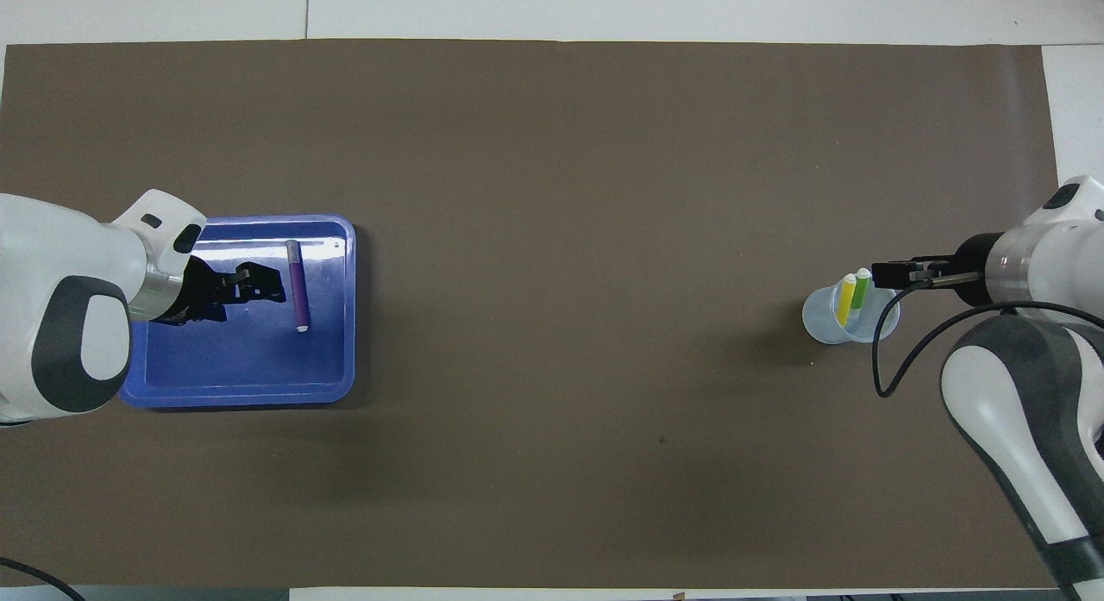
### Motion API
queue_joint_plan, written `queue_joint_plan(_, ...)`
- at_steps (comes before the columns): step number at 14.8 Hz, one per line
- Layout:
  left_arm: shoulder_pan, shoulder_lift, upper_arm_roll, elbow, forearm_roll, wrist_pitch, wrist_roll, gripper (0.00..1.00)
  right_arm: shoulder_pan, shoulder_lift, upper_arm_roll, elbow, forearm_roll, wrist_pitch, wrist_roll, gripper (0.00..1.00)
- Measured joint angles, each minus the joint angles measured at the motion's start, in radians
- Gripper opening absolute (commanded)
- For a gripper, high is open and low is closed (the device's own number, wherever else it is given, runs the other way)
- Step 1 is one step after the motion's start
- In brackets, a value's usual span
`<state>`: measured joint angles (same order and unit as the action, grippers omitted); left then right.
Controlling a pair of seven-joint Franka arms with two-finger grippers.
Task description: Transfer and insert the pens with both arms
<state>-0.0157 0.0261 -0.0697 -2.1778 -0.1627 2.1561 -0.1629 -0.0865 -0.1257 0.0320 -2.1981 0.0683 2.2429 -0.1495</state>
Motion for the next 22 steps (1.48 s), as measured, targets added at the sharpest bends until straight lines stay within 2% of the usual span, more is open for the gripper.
queue_joint_plan(4,-0.026,0.070,-0.007,0.002,0.059,0.045,0.046,0.78,0.000,0.000,-0.001,0.110,0.000,-0.133,0.039,1.00)
queue_joint_plan(8,-0.055,0.116,-0.009,0.003,0.070,0.086,0.052,0.77,-0.002,0.006,-0.003,0.257,-0.003,-0.323,0.089,1.00)
queue_joint_plan(10,-0.062,0.133,-0.009,0.003,0.072,0.099,0.053,0.72,-0.002,0.020,-0.003,0.331,-0.038,-0.404,0.108,1.00)
queue_joint_plan(14,-0.063,0.138,-0.009,0.003,0.094,0.106,0.059,0.69,0.001,0.071,0.001,0.471,-0.082,-0.523,0.134,1.00)
queue_joint_plan(19,-0.063,0.142,-0.009,0.003,0.100,0.122,0.060,0.68,0.044,0.099,0.015,0.513,-0.110,-0.559,0.181,1.00)
queue_joint_plan(21,-0.063,0.146,-0.009,0.002,0.101,0.126,0.060,0.61,0.065,0.099,0.016,0.518,-0.112,-0.570,0.210,1.00)
queue_joint_plan(22,-0.063,0.148,-0.009,0.002,0.101,0.127,0.060,0.55,0.071,0.099,0.016,0.523,-0.113,-0.577,0.218,1.00)
